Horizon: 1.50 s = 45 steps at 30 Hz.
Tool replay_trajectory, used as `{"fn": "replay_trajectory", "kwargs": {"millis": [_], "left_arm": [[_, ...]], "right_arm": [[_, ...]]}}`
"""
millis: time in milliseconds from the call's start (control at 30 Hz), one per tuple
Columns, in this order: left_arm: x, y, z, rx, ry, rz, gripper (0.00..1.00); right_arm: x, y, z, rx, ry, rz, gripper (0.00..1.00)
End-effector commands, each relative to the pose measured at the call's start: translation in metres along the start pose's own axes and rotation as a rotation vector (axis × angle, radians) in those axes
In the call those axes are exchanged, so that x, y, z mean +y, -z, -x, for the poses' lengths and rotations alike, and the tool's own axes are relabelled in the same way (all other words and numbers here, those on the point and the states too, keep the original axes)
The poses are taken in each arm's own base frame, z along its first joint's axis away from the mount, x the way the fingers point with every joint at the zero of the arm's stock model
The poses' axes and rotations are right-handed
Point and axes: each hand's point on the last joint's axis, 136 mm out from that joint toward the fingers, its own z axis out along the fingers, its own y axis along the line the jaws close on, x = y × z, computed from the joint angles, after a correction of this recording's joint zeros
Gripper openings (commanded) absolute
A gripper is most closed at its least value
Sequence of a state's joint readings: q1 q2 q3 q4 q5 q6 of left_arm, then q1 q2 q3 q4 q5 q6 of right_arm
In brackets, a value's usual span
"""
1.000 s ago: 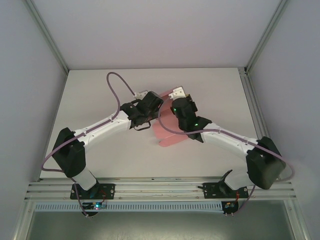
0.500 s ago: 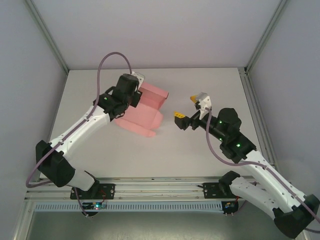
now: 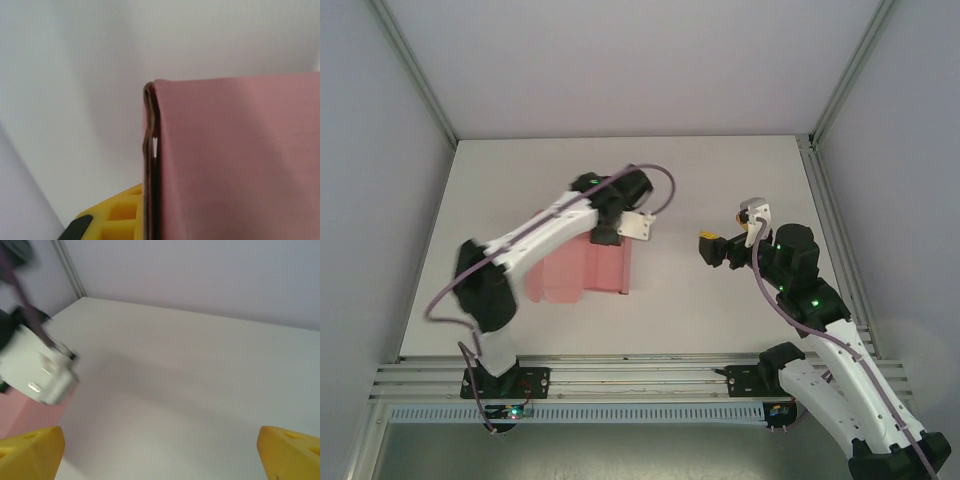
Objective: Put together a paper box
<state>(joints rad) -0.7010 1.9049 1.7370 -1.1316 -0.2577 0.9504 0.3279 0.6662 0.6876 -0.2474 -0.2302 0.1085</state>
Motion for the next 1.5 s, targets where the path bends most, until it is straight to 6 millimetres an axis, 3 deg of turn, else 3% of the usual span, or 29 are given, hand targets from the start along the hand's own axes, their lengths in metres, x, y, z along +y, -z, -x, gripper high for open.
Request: {"fn": "replay_trajectory", "kwargs": {"millis": [0,133,167,200,233,300,367,433,567,633,700,767,833,900,967,1067,1167,1267,1367,1467], "left_arm": [[0.002,-0.025,-0.017,0.217,-0.074,-0.072,0.0],[0.014,-0.055,0.009,0.234,-0.106,-0.045,0.0],[0.016,-0.059,0.014,0.229,-0.103,-0.045,0.05],[0.017,-0.061,0.02,0.221,-0.101,-0.045,0.15],[0.018,-0.062,0.024,0.208,-0.093,-0.047,0.37],[0.02,-0.058,0.031,0.177,-0.076,-0.053,0.51],[0.025,-0.049,0.039,0.136,-0.043,-0.04,0.78],[0.029,-0.035,0.048,0.077,-0.006,-0.033,1.0],[0.049,0.004,0.071,-0.14,0.142,0.026,1.0],[0.074,0.037,0.079,-0.286,0.289,0.109,1.0],[0.104,0.077,0.075,-0.421,0.49,0.192,1.0],[0.132,0.109,0.052,-0.514,0.724,0.267,1.0],[0.155,0.125,0.004,-0.528,1.005,0.353,1.0],[0.163,0.122,-0.061,-0.454,1.271,0.462,1.0],[0.15,0.108,-0.116,-0.362,1.462,0.516,1.0],[0.107,0.077,-0.182,-0.27,1.704,0.527,1.0],[0.063,0.053,-0.216,-0.261,1.869,0.494,1.0],[0.025,0.034,-0.232,-0.226,1.953,0.487,1.0],[-0.002,0.023,-0.239,-0.17,1.982,0.489,1.0],[-0.015,0.016,-0.244,-0.154,1.996,0.519,1.0]], "right_arm": [[-0.002,0.0,-0.01,0.025,-0.038,0.004,0.98],[-0.007,-0.003,-0.015,0.042,-0.052,-0.009,0.98],[-0.009,-0.003,-0.016,0.045,-0.051,-0.016,0.98],[-0.01,-0.003,-0.016,0.047,-0.052,-0.021,0.98],[-0.011,-0.003,-0.017,0.049,-0.054,-0.027,0.98],[-0.013,-0.002,-0.018,0.049,-0.052,-0.034,0.98],[-0.015,-0.002,-0.017,0.045,-0.049,-0.042,0.98],[-0.015,-0.002,-0.018,0.047,-0.047,-0.04,0.98],[-0.009,-0.006,-0.019,0.055,-0.032,0.002,0.98],[-0.004,-0.012,-0.021,0.077,-0.023,0.039,0.98],[0.005,-0.022,-0.023,0.12,-0.027,0.109,0.98],[0.014,-0.036,-0.026,0.163,-0.032,0.169,0.98],[0.025,-0.054,-0.031,0.221,0.022,0.22,0.98],[0.041,-0.075,-0.036,0.287,0.113,0.272,0.98],[0.064,-0.096,-0.038,0.334,0.19,0.369,0.98],[0.098,-0.13,-0.042,0.397,0.217,0.611,0.98],[0.109,-0.166,-0.058,0.529,0.217,0.715,0.98],[0.114,-0.202,-0.088,0.697,0.287,0.65,0.94],[0.109,-0.22,-0.125,0.856,0.361,0.565,0.88],[0.115,-0.226,-0.153,0.916,0.386,0.56,0.84]]}}
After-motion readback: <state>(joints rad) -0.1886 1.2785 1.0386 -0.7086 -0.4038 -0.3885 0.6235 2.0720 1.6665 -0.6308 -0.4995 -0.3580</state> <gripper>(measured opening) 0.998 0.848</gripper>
